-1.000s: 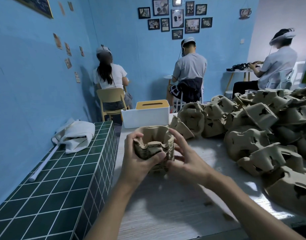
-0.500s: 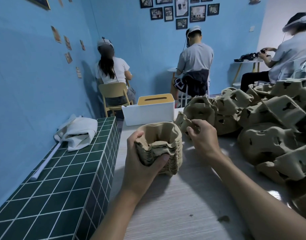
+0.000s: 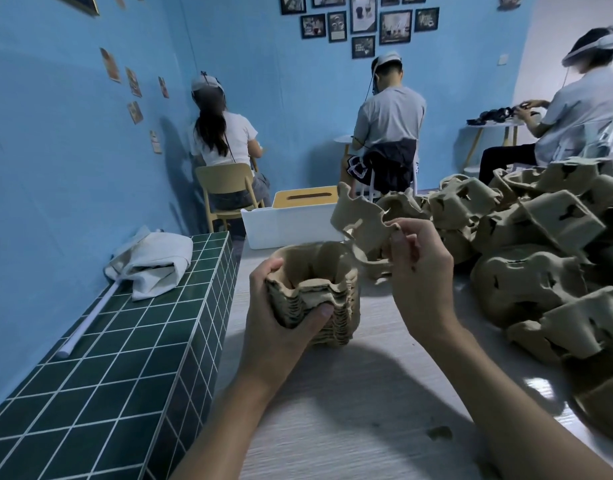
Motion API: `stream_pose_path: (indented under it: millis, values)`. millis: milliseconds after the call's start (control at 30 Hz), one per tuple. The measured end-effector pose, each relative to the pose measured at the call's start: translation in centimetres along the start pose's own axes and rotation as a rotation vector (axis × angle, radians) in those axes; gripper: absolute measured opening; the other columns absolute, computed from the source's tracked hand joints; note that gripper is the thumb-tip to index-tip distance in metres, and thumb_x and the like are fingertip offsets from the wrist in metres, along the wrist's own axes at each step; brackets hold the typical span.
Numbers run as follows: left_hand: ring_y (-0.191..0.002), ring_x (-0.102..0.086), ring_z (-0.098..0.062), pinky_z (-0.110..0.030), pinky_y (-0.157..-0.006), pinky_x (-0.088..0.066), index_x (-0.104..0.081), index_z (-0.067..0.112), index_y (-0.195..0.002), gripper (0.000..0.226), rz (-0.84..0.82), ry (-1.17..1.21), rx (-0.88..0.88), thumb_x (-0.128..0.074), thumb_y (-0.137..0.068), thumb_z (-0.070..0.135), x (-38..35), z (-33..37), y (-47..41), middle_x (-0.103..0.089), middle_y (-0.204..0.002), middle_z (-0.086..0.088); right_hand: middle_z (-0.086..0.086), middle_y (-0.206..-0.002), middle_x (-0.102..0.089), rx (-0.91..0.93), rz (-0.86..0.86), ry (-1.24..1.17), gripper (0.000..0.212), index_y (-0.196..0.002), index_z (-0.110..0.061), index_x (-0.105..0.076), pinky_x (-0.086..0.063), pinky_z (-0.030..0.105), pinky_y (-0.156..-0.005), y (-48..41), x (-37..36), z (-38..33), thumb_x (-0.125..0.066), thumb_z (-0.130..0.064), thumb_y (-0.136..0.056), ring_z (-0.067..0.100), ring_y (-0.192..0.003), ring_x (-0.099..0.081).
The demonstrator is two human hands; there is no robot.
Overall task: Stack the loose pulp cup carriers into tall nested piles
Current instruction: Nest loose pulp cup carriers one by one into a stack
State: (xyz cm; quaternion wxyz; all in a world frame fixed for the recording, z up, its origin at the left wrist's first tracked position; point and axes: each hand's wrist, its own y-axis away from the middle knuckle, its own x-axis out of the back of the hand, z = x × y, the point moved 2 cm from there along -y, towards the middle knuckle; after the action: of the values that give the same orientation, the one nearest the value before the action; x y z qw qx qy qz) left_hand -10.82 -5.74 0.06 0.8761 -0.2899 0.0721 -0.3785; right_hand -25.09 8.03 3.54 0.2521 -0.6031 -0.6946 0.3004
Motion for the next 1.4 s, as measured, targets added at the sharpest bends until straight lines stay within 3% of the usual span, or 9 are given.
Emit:
stream_pose_path:
  millis: [100, 367, 467, 567, 733, 833, 1033, 1233, 1400]
  values:
    - [-0.113, -0.057, 0.008, -0.007, -0.086, -0.045, -0.043, 0.03, -0.131, 0.078, -0.013, 0.0, -0.017, -0.089, -0.067, 0.028, -0.1, 0.1, -0.1, -0.059, -0.119, 0.027, 0.009, -0.102, -0.065, 0.162, -0.02, -0.055, 0.014, -0.104, -0.006, -0.06, -0.053, 0.041, -0.077, 0.1, -0.2, -0.9, -0.048, -0.005, -0.098, 0.025, -0.092, -0.063]
    - [-0.122, -0.053, 0.007, -0.008, -0.091, -0.045, -0.028, 0.037, -0.141, 0.094, -0.029, 0.012, -0.064, -0.086, -0.068, 0.03, 0.1, 0.2, -0.1, -0.052, -0.125, 0.04, 0.011, -0.107, -0.065, 0.359, -0.214, -0.068, 0.019, -0.105, 0.006, -0.063, -0.052, 0.036, -0.087, 1.0, -1.5, -2.3, -0.046, 0.007, -0.095, 0.022, -0.103, -0.063]
    - [-0.128, -0.048, 0.009, -0.005, -0.095, -0.04, -0.015, 0.036, -0.149, 0.108, -0.027, 0.024, -0.056, -0.085, -0.066, 0.035, 0.2, -0.2, -0.1, -0.049, -0.13, 0.042, -0.001, -0.101, -0.062, 0.301, -0.281, -0.061, 0.031, -0.114, 0.001, -0.064, -0.046, 0.03, -0.079, 1.3, -1.3, -2.5, -0.043, 0.005, -0.092, 0.017, -0.092, -0.059]
    - [-0.126, -0.046, 0.013, -0.004, -0.094, -0.04, -0.021, 0.044, -0.145, 0.101, -0.023, 0.022, -0.045, -0.082, -0.065, 0.042, 0.2, -0.1, -0.1, -0.047, -0.128, 0.047, -0.013, -0.099, -0.064, 0.3, -0.322, 0.017, 0.031, -0.107, -0.006, -0.07, -0.049, 0.042, -0.08, 1.4, -1.0, -2.3, -0.045, -0.009, -0.089, 0.018, -0.095, -0.059]
    - [-0.11, -0.056, 0.01, -0.006, -0.084, -0.045, -0.042, 0.034, -0.125, 0.075, -0.005, 0.001, -0.042, -0.082, -0.062, 0.043, 0.2, -0.2, 0.0, -0.056, -0.115, 0.04, -0.001, -0.099, -0.068, 0.252, -0.26, 0.052, 0.028, -0.098, -0.005, -0.072, -0.052, 0.048, -0.079, 0.4, -0.6, -0.8, -0.048, -0.015, -0.088, 0.021, -0.096, -0.062]
    - [-0.11, -0.058, 0.006, -0.009, -0.084, -0.046, -0.042, 0.039, -0.123, 0.074, 0.0, 0.014, -0.022, -0.083, -0.062, 0.043, 0.2, -0.3, 0.0, -0.059, -0.115, 0.036, -0.001, -0.096, -0.07, 0.23, -0.162, 0.344, 0.018, -0.098, -0.012, -0.072, -0.049, 0.047, -0.078, -0.7, 0.5, 2.2, -0.059, -0.008, -0.087, 0.027, -0.089, -0.058]
    - [-0.113, -0.059, 0.001, -0.014, -0.086, -0.049, -0.042, 0.04, -0.124, 0.074, -0.003, 0.009, -0.019, -0.083, -0.063, 0.044, 0.2, -0.1, -0.1, -0.06, -0.116, 0.031, -0.01, -0.125, -0.064, -0.03, -0.345, 0.763, 0.035, -0.125, -0.025, -0.065, -0.026, 0.036, -0.086, -1.0, 1.4, 6.6, -0.067, -0.029, -0.09, 0.022, -0.108, -0.04]
    - [-0.111, -0.059, 0.005, -0.01, -0.083, -0.048, -0.042, 0.038, -0.124, 0.074, 0.0, 0.021, -0.01, -0.083, -0.062, 0.044, 0.2, 0.1, 0.1, -0.059, -0.115, 0.033, -0.012, -0.116, -0.068, 0.013, -0.399, 0.767, 0.024, -0.113, -0.029, -0.071, -0.026, 0.038, -0.089, -1.0, 1.0, 6.3, -0.069, -0.031, -0.09, 0.02, -0.107, -0.039]
    - [-0.111, -0.06, 0.0, -0.014, -0.085, -0.05, -0.044, 0.047, -0.12, 0.072, 0.018, 0.012, -0.008, -0.084, -0.061, 0.046, 0.4, -0.1, 0.0, -0.061, -0.115, 0.028, -0.008, -0.099, -0.07, 0.094, -0.36, 0.749, 0.015, -0.097, -0.026, -0.076, -0.018, 0.033, -0.079, -1.0, 0.8, 5.8, -0.062, -0.024, -0.095, 0.019, -0.099, -0.038]
